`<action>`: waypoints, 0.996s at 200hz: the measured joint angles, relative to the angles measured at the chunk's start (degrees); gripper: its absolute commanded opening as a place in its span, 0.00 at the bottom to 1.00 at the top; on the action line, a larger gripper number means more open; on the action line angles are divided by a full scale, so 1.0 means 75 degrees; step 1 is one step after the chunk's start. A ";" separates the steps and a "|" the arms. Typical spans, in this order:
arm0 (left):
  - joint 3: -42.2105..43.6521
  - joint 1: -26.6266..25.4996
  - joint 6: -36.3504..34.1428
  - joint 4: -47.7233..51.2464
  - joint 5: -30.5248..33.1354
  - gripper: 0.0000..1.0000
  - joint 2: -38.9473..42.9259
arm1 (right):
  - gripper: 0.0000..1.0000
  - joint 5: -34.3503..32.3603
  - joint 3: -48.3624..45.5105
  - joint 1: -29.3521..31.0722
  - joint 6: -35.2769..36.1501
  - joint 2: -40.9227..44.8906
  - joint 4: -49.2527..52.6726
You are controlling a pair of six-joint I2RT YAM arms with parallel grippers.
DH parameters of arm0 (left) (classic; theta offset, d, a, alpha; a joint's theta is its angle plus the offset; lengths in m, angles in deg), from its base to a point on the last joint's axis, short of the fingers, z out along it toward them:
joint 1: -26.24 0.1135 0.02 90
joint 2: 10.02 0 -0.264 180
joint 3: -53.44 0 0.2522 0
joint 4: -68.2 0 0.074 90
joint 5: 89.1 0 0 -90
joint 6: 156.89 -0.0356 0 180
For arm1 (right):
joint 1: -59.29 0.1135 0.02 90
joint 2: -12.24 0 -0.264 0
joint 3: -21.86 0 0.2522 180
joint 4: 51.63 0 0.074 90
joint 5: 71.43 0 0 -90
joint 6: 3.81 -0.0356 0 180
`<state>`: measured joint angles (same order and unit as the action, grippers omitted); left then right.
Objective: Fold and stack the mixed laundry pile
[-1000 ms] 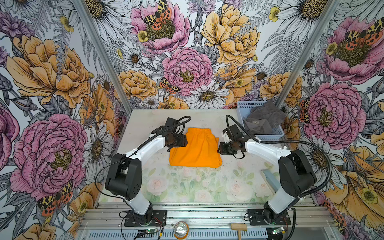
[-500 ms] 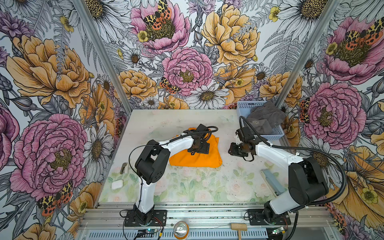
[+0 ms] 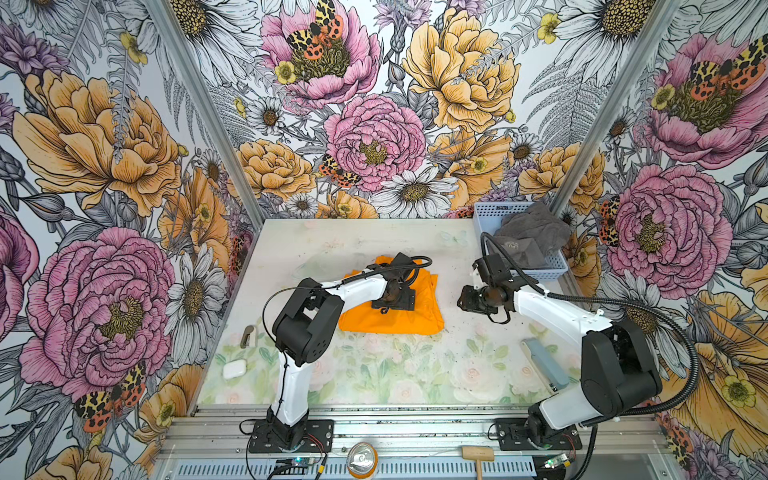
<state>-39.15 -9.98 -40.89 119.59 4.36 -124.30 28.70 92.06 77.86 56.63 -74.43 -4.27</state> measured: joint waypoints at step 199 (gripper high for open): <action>0.0160 0.5820 -0.3972 0.1014 -0.0061 0.88 0.0166 | 0.44 0.0286 0.0000 -0.0023 0.0000 0.0268 0.0003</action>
<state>-37.95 33.67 -70.68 127.20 3.90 -123.06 30.84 92.06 77.68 56.63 -72.42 -4.25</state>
